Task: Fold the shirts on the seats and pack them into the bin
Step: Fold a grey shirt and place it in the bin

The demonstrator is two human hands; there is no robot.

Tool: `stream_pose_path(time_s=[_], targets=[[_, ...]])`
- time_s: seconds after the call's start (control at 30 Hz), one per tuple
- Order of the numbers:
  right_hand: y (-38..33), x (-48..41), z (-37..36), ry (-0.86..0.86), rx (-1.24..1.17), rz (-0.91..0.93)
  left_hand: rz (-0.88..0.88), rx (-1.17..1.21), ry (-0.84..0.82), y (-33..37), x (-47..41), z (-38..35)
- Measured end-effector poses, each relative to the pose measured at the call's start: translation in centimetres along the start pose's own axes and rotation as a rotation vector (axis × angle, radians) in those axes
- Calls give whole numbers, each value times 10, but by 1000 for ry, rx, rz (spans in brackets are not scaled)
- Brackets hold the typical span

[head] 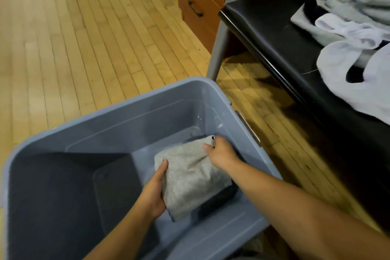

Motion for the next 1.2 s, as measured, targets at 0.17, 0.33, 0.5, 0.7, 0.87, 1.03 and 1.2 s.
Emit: stream_pose_path(time_s=[0.17,0.33,0.5,0.7,0.87,1.03,1.2], targets=[[-13,-35,-16,11,39,23,-15,1,126,7,-47,17],[-12,-36,-20,-85,40,-15,57,-458,436,11,-96,67],[-43,-24,-3,-129,9,32,-78,-731,447,67,-64,53],[-129,27,41,-98,-68,250,-295,-666,258,149,8,-22],[-189,69,122,56,-138,391,-475,-664,140,218,74,-91],[-194,102,222,306,-182,470,-603,-727,70,261,119,-162],[-154,124,312,556,-98,443,-631,-806,-40,252,140,-257]])
Point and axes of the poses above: each hand's wrist, its own x-axis away from the middle knuckle, its own z-axis out of the back of the hand, y = z × x, the point moved 4 cm from there along -x, towards the middle knuckle, and after that the axes turned 14 degrees about -x, right-handed, at the moved point
